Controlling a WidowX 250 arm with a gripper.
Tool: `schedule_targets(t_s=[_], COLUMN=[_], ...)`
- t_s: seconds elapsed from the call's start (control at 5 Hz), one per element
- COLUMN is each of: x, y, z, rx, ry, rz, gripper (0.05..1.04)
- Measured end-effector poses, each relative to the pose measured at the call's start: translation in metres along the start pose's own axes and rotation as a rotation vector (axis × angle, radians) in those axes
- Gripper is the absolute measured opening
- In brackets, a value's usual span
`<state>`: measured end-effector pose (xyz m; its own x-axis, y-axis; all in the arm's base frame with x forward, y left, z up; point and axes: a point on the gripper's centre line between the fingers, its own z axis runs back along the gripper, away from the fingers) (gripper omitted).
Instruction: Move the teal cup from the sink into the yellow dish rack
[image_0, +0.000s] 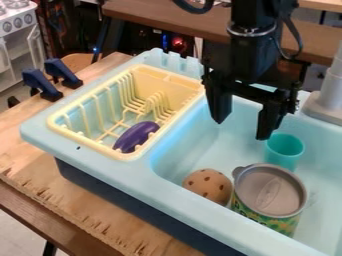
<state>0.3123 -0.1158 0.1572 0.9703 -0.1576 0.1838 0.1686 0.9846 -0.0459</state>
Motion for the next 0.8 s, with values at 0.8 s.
schedule_targets(t_s=[0.8], x=[0.016], y=[-0.012], z=[-0.022], rx=[-0.007], ry=[-0.009], rz=[0.036], gripper=[1.003])
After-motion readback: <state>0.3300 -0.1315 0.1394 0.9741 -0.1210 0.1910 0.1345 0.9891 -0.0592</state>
